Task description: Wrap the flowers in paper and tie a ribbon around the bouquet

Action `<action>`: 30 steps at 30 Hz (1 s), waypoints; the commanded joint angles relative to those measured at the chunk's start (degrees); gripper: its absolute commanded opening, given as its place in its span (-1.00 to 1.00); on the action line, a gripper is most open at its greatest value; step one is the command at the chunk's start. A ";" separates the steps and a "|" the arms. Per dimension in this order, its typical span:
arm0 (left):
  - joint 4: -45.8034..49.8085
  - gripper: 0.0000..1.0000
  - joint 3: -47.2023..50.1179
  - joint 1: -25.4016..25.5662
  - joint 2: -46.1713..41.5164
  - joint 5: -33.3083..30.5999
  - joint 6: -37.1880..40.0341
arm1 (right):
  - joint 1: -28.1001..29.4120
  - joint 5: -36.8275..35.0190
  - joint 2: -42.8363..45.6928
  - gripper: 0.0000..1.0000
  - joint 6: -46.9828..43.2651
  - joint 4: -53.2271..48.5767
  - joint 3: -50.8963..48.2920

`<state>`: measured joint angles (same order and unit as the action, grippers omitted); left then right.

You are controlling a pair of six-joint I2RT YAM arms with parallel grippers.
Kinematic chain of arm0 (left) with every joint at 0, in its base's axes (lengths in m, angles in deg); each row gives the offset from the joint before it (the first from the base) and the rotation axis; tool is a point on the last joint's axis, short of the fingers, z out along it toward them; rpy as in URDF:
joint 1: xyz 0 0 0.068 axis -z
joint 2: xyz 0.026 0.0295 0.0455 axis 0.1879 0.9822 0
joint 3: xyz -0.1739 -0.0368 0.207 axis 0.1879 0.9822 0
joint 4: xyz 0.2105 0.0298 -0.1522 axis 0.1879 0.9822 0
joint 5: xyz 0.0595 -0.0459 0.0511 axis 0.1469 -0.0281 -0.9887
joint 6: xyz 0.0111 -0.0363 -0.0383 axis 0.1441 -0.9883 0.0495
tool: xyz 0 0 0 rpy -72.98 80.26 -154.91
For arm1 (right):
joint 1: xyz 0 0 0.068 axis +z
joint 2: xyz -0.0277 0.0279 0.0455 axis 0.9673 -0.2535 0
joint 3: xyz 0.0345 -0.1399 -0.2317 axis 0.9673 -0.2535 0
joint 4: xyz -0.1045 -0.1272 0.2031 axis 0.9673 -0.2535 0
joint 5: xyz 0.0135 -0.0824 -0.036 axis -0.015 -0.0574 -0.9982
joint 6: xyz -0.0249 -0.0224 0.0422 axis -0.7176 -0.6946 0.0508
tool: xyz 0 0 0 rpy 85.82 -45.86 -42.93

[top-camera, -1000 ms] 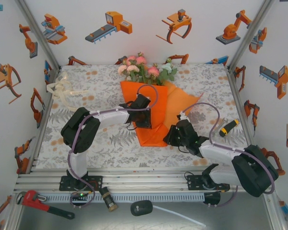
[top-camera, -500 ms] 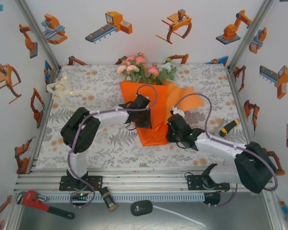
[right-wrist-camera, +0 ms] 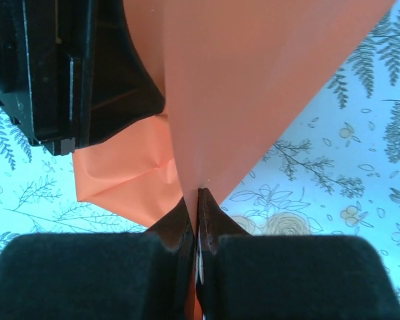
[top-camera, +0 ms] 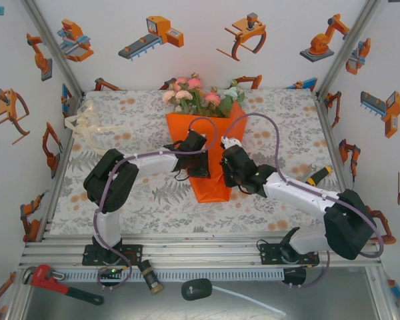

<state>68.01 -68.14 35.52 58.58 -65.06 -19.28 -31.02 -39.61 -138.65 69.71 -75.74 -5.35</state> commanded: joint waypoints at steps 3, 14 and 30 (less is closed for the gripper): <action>0.08 -0.40 1.09 -0.30 -1.19 0.54 -0.64 | 0.18 6.42 -1.88 -0.91 -1.13 4.31 1.88; -1.74 -0.32 4.99 -2.18 -6.10 2.19 -4.42 | 0.10 9.85 -5.76 -0.77 -0.65 10.59 -0.85; 2.74 -0.18 13.20 -7.72 -14.59 -4.52 -3.22 | -0.37 8.07 -5.70 -0.84 3.01 12.07 0.07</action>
<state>71.66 -56.07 27.82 41.16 -71.12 -25.01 -31.24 -31.83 -144.63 70.52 -65.35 -6.75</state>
